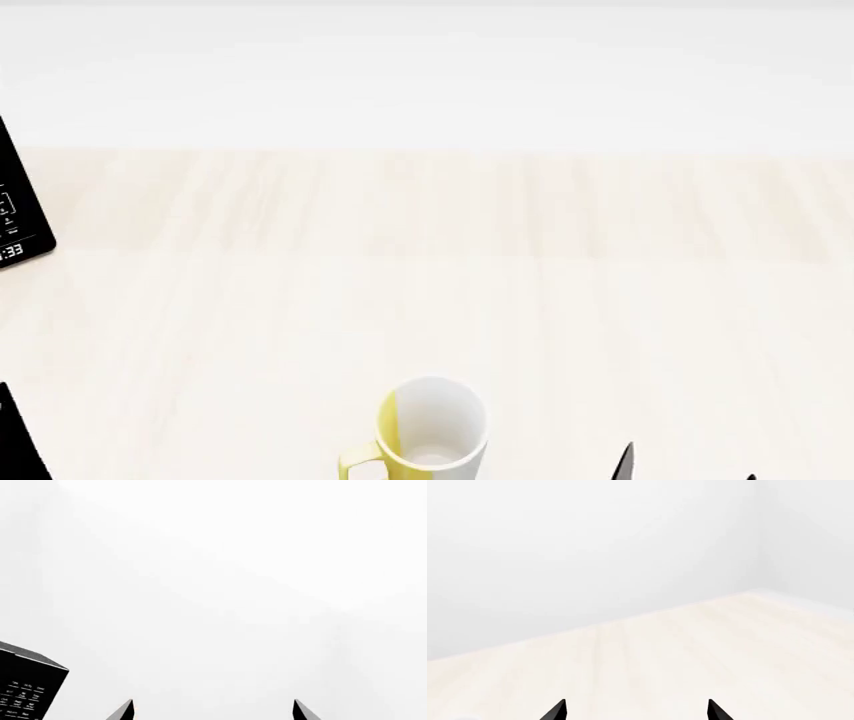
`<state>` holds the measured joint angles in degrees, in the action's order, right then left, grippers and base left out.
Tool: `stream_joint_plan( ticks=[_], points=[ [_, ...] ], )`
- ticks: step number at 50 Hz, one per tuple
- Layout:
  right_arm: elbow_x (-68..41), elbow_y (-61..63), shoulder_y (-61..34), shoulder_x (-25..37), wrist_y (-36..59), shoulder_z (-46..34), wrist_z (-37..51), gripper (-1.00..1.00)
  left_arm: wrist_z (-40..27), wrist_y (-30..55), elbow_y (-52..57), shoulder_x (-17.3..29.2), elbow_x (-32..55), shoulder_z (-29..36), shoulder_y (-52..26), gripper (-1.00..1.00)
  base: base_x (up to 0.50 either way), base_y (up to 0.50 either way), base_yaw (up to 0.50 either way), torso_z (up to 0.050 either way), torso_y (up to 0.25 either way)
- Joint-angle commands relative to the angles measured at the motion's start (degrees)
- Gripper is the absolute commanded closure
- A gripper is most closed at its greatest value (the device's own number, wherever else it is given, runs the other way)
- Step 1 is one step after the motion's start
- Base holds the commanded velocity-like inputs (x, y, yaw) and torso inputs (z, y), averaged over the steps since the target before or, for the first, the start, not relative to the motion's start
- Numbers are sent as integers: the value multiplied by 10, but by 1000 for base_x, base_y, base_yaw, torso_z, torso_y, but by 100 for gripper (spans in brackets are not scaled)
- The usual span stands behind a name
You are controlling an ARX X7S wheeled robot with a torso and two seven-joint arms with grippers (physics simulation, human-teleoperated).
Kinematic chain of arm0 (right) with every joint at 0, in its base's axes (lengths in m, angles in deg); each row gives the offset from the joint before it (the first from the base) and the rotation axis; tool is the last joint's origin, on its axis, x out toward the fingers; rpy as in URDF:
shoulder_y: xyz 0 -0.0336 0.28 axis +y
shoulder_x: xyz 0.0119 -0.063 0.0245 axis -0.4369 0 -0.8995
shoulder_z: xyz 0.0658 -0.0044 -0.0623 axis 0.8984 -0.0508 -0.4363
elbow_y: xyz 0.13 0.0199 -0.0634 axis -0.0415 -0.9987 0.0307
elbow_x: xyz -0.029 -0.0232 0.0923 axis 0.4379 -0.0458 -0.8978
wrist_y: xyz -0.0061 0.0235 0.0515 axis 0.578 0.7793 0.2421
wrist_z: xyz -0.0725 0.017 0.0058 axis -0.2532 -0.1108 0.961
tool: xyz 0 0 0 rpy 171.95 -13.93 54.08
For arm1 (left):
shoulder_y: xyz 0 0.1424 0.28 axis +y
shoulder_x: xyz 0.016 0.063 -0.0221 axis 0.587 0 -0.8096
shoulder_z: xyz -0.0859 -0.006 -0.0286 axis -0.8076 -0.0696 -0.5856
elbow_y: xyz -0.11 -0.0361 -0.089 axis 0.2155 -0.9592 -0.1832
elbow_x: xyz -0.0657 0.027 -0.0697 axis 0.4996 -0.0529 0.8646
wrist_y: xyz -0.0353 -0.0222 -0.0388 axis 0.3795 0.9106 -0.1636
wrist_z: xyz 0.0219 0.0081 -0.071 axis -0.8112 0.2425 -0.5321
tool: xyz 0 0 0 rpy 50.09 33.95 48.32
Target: Put the yellow and white mug to the front of the white mug.
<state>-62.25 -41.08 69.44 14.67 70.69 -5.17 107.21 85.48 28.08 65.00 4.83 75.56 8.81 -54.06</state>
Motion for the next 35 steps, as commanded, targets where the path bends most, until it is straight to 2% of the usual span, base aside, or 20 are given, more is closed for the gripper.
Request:
stream_joint_plan(
  ticks=[1,5,7,18,27,35],
  points=[
    [25,11,9,-3,-29,-1,8,-100,-112,-120,38,1,-20,34,52,-100,0,0,0,0,0],
    [67,33,29,-6,-77,1,15,-100,-135,-171,47,-1,-41,37,67,-100,0,0,0,0,0],
    [136,43,39,-12,-121,-1,32,-100,-144,-182,61,2,-47,42,79,-100,0,0,0,0,0],
    [178,89,111,-11,-298,29,34,-100,-170,-218,100,17,-66,50,110,-100,0,0,0,0,0],
    [207,87,118,-4,-334,11,15,-100,-184,-214,97,22,-94,46,109,-100,0,0,0,0,0],
    [243,81,119,-3,-356,1,7,-100,-206,-162,89,41,-84,53,97,-100,0,0,0,0,0]
  ],
)
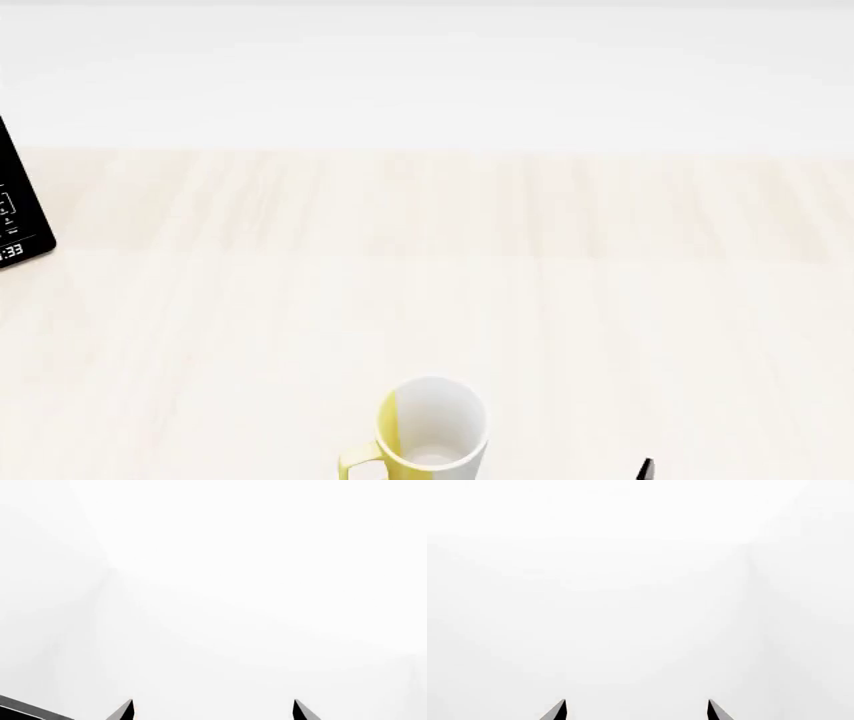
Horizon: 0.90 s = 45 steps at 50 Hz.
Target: Put the yellow and white mug to the front of the white mug.
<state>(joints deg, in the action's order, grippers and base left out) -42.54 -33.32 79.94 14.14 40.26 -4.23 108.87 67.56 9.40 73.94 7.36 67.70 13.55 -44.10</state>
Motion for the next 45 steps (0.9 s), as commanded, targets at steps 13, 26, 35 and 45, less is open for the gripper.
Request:
stream_joint_plan(
  ticks=[13,26,35,45],
  points=[
    [26,-6,9,6,-56,-1,-1,-100,-5,-46,30,19,22,13,29,-100,0,0,0,0,0],
    [-11,4,33,20,-90,18,8,-100,81,-76,96,-9,41,-3,82,-100,0,0,0,0,0],
    [-36,-2,35,27,-98,23,12,-100,100,-68,100,-20,44,-14,84,-100,0,0,0,0,0],
    [-42,-2,44,30,-102,35,19,-100,108,-67,96,-20,34,-17,82,-100,0,0,0,0,0]
  ],
)
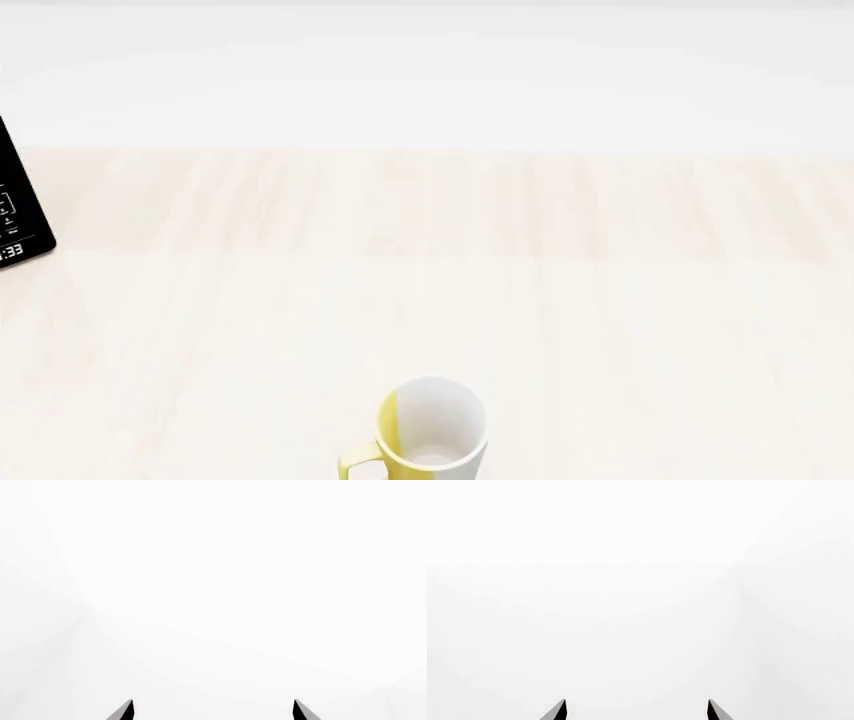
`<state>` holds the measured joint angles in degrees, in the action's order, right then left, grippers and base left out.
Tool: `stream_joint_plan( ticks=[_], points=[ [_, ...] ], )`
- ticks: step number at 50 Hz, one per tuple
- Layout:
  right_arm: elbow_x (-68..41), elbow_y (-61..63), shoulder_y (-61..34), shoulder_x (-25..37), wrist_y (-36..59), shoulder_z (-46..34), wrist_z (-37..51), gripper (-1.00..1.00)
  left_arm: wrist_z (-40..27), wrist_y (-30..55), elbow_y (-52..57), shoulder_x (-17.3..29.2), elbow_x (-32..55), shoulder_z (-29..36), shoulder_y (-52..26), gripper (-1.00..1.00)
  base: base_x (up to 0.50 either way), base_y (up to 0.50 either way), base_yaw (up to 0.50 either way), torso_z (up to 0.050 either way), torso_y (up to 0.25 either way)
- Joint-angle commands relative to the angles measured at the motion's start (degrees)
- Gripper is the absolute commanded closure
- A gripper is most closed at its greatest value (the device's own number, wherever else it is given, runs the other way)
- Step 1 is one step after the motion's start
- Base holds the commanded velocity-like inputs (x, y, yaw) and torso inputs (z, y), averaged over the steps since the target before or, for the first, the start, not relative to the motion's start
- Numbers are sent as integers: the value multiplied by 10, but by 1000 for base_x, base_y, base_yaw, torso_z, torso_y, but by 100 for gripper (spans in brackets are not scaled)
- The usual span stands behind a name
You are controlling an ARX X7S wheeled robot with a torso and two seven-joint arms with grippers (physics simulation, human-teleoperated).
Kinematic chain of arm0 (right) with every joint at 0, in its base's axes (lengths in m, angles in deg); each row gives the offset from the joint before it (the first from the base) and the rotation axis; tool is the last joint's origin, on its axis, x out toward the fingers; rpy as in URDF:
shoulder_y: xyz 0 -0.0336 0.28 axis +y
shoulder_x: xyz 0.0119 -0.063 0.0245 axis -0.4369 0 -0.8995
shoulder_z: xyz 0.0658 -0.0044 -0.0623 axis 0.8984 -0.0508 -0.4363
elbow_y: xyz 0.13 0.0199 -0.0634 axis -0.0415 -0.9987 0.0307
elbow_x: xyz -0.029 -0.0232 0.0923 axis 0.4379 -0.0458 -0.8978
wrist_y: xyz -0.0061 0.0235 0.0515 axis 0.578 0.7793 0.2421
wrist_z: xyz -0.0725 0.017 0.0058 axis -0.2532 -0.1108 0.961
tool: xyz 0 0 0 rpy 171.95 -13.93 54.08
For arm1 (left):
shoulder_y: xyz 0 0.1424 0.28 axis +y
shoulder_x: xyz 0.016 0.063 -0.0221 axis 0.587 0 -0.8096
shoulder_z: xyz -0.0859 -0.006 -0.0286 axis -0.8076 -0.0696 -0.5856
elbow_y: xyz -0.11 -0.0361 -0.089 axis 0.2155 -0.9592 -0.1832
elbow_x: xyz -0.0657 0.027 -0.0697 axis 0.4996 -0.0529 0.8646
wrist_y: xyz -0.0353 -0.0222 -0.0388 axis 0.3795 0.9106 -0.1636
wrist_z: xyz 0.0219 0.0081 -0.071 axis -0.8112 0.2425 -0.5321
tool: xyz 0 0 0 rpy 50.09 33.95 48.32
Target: Put the yellow and white mug to the front of the white mug.
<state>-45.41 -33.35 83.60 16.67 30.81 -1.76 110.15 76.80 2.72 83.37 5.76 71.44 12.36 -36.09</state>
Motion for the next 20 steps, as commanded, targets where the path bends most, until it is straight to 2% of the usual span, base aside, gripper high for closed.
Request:
stream_joint_plan(
  ticks=[1,9,20],
  points=[
    [-18,-3,7,7,-10,11,6,-100,14,3,1,-3,-5,-5,1,-100,0,0,0,0,0],
    [-21,-1,8,8,-13,6,3,-100,-8,36,-9,13,-3,-6,-14,-100,0,0,0,0,0],
    [-26,-3,9,10,-16,9,5,-100,-13,38,-9,33,25,7,-14,-100,0,0,0,0,0]
  ],
)
